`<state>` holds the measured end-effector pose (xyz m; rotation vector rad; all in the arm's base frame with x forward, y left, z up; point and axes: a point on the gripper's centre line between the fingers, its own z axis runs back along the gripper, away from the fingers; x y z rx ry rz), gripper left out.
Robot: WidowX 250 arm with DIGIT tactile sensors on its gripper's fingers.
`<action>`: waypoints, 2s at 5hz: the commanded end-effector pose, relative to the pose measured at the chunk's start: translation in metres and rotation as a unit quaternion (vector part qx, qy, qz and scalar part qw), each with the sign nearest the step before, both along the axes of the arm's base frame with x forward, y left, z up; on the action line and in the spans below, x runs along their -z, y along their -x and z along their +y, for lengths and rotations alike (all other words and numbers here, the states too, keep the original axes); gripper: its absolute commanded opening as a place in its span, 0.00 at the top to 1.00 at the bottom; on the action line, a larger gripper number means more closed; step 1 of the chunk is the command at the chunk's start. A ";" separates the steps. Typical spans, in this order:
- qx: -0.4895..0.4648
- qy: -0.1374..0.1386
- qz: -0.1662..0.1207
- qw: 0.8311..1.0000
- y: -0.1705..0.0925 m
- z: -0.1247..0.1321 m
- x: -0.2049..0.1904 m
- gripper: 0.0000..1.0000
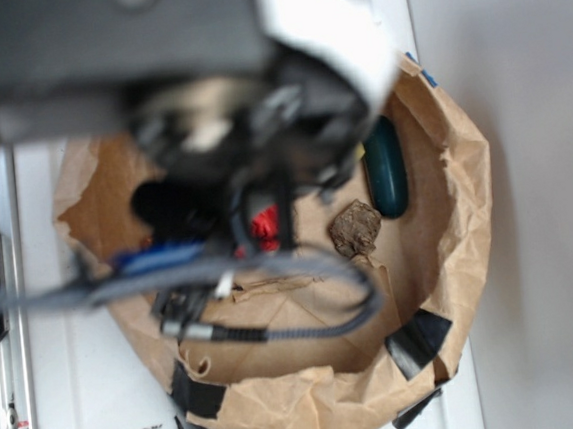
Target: Grab the green sponge.
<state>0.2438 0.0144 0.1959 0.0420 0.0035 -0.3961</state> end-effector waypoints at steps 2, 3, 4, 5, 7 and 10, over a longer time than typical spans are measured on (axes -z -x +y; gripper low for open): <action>0.130 0.062 -0.077 0.987 -0.012 0.014 -0.006 0.00; 0.130 0.062 -0.077 0.987 -0.012 0.014 -0.006 0.00; 0.149 0.032 -0.092 0.984 -0.012 0.017 0.022 0.00; 0.153 -0.016 -0.093 0.984 -0.020 0.027 0.065 0.00; 0.182 -0.028 -0.080 0.980 -0.042 0.026 0.095 0.00; 0.194 -0.027 -0.081 0.977 -0.062 0.013 0.097 0.00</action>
